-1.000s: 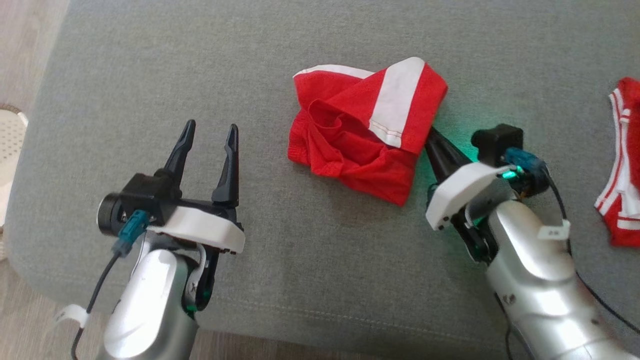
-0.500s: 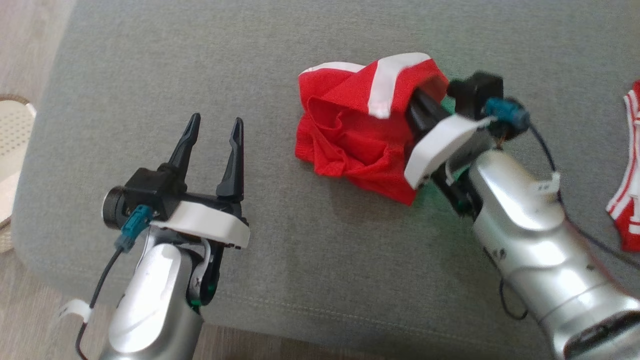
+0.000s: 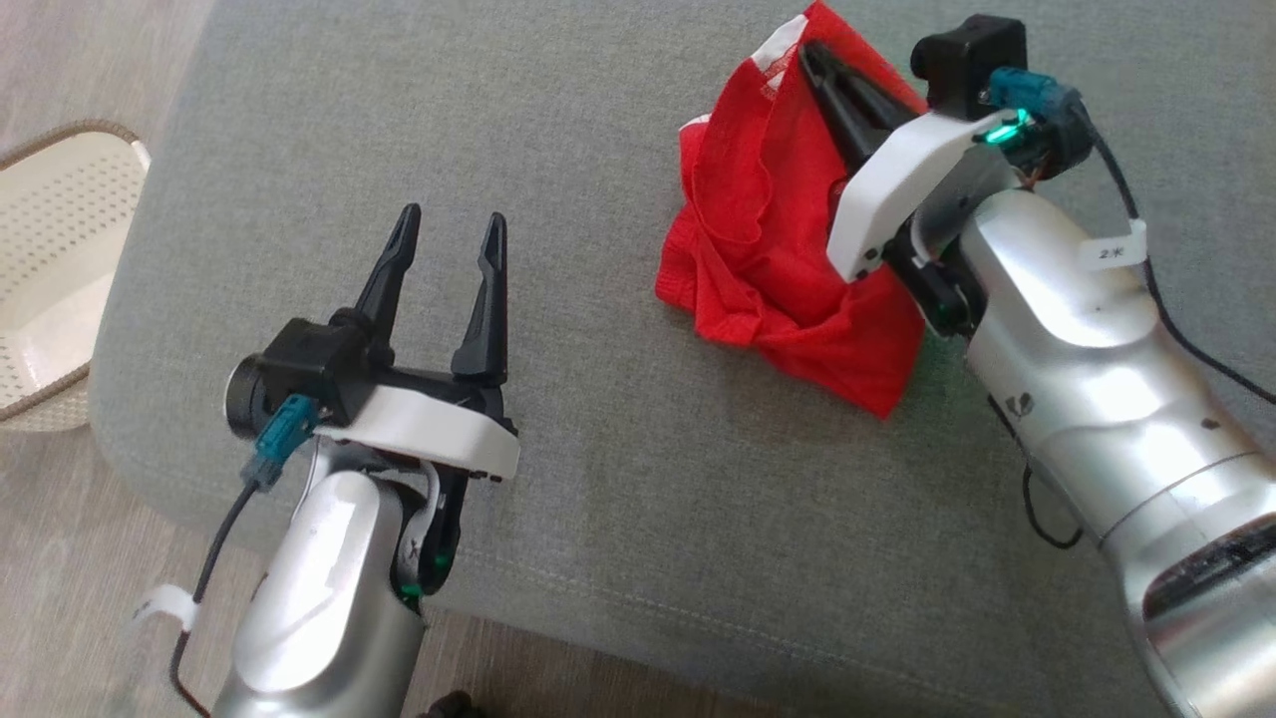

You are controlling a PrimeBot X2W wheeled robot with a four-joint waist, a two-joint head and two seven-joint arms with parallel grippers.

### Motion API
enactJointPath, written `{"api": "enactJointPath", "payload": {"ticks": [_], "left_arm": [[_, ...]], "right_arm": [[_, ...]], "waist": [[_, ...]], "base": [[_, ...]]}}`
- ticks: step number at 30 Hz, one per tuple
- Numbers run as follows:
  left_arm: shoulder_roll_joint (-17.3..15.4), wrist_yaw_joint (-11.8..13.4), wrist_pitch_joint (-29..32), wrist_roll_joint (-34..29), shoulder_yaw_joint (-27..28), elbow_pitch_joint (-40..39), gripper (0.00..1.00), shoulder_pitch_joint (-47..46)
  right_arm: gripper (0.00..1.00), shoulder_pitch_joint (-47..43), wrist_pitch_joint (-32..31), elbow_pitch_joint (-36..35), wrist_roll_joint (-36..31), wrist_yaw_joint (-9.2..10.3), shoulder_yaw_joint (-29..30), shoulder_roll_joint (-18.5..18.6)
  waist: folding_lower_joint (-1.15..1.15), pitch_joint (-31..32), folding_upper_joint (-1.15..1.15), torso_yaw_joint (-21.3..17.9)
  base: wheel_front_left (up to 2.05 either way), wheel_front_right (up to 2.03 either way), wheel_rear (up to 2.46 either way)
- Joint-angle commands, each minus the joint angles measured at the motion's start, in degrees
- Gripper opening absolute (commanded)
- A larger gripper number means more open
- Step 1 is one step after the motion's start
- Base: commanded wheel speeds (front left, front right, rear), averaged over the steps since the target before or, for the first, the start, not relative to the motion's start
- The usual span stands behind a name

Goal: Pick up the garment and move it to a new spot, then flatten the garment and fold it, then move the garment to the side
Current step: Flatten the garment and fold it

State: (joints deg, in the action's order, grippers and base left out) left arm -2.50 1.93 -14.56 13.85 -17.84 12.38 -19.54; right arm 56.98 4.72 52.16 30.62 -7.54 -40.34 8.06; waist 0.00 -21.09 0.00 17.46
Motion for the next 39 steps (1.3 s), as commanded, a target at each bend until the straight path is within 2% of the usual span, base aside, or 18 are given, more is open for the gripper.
{"api": "enactJointPath", "payload": {"ticks": [1, 8, 12, 13, 14, 15, 16, 22, 29, 35, 39], "left_arm": [[-0.7, -0.2, -0.4, 0.2, 2.0, -1.9, 1.00, -1.6], [-0.8, -0.1, -0.4, -0.9, 3.3, -1.6, 1.00, -0.7], [-1.6, -0.3, -0.4, -1.8, 4.5, -1.8, 1.00, 0.0], [-1.8, -0.3, -0.4, -2.0, 4.7, -1.9, 1.00, 0.2], [-2.0, -0.3, -0.4, -2.2, 4.9, -2.0, 1.00, 0.4], [-2.2, -0.3, -0.4, -2.3, 5.1, -2.2, 1.00, 0.5], [-2.4, -0.3, -0.4, -2.5, 5.3, -2.3, 1.00, 0.7], [-3.5, -0.3, -0.4, -3.0, 6.1, -2.9, 1.00, 1.6], [-4.8, -0.3, -0.4, -3.6, 6.3, -2.8, 1.00, 3.3], [-6.4, -0.4, -0.3, -4.2, 5.9, -3.5, 1.00, 6.4], [-7.2, -0.2, 0.4, -4.1, 5.8, -4.3, 1.00, 8.6]], "right_arm": [[0.00, 0.6, 1.7, -1.3, 1.4, 0.05, -1.1, -1.7], [0.00, -1.1, 7.8, -3.9, 4.4, 0.05, 0.2, -0.2], [0.00, -4.4, 9.5, -7.6, 3.6, 0.05, 3.6, 2.0], [0.04, -5.6, 9.7, -8.7, 3.0, 0.05, 5.0, 2.7], [0.18, -6.8, 9.8, -9.9, 2.3, 0.05, 6.5, 3.4], [0.78, -8.3, 9.9, -11.4, 1.5, 0.05, 8.1, 4.0], [1.00, -9.9, 10.0, -12.9, 0.6, 0.05, 9.9, 4.6], [1.00, -20.8, 9.1, -23.6, -6.0, 0.05, 21.2, 6.6], [1.00, -33.5, 2.8, -38.4, -13.4, 0.05, 31.7, 4.1], [1.00, -44.2, -2.8, -50.0, -18.0, 0.05, 36.7, 1.1], [1.00, -49.5, -5.4, -54.8, -19.2, 0.05, 37.9, -0.7]], "waist": [[0.00, 0.0, 0.00, -0.3], [0.00, 1.7, 0.00, -3.3], [0.00, 3.1, 0.00, -5.9], [0.00, 3.4, 0.00, -6.5], [0.00, 3.7, 0.00, -7.2], [0.00, 4.0, 0.00, -7.8], [0.00, 4.2, 0.00, -8.4], [0.00, 5.1, 0.00, -11.0], [0.00, 7.3, 0.00, -12.7], [0.00, 10.9, 0.00, -13.9], [0.00, 13.5, 0.00, -14.5]], "base": [[0.00, 0.00, 0.00], [0.00, 0.00, 0.00], [0.00, 0.00, 0.00], [0.00, 0.00, 0.00], [0.00, 0.00, 0.00], [0.00, 0.00, 0.00], [0.00, 0.00, 0.00], [0.00, 0.00, 0.00], [0.00, 0.00, 0.00], [0.00, 0.00, 0.00], [0.00, 0.00, 0.00]]}}
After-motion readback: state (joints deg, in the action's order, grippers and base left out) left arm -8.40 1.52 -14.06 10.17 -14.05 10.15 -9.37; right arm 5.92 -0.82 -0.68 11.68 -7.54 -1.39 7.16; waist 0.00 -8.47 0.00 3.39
